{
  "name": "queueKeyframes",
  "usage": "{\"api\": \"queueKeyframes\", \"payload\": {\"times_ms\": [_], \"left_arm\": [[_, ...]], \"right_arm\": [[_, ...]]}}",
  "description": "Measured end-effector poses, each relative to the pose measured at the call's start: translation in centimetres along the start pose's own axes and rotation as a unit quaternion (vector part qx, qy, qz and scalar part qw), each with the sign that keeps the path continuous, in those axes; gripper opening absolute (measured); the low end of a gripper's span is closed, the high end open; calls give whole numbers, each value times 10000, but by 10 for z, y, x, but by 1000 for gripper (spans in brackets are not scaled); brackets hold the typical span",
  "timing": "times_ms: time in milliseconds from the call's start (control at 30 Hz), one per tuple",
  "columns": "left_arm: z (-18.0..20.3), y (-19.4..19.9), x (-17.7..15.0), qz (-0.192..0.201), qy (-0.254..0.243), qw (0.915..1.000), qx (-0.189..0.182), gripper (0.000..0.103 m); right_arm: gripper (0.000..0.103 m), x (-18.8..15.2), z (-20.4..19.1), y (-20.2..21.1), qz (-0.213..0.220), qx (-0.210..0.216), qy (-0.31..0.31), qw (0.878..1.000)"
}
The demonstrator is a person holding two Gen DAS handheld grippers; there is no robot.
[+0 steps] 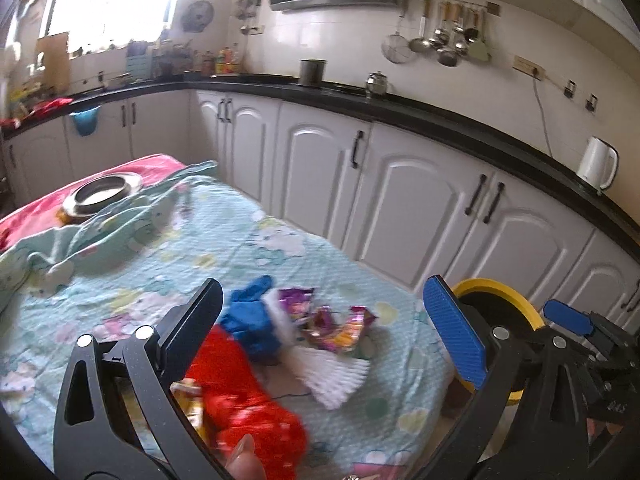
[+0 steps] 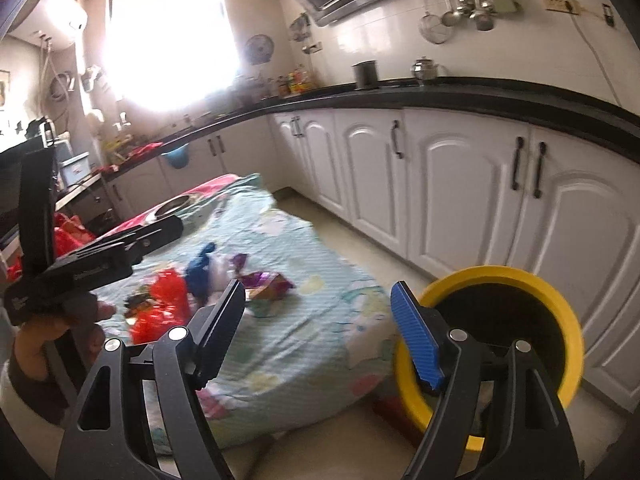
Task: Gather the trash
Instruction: 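Move both open tools back over the trash on the bed, then grasp the dark snack packet with the left tool while the right tool grasps the red plastic bag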
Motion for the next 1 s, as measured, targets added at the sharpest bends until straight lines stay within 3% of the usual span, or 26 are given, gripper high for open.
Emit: {"api": "queueKeyframes", "payload": {"times_ms": [533,700,1000], "left_arm": [[-96,19,-12,-27,645,9957,660,92],[-127,13,-24,-221,787,9927,882,92],[-161,-11,-56,-873,745,9891,928,92]], "right_arm": [[73,-8,-103,-53,-700,1023,513,9910],[73,-20,-121,-73,-1072,1114,629,9860],[73,-36,-135,-101,-1514,1274,509,9789]]}}
Point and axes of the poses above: each gripper's, at about its wrist camera, not at the fingertips, and y roughly against the way its jaws point, z to its right, x to its top, the point moved 5 cm from there along -y, roughly the way its jaws point, and after that the axes turned 4 degrees about -z, right-handed, at the moved point
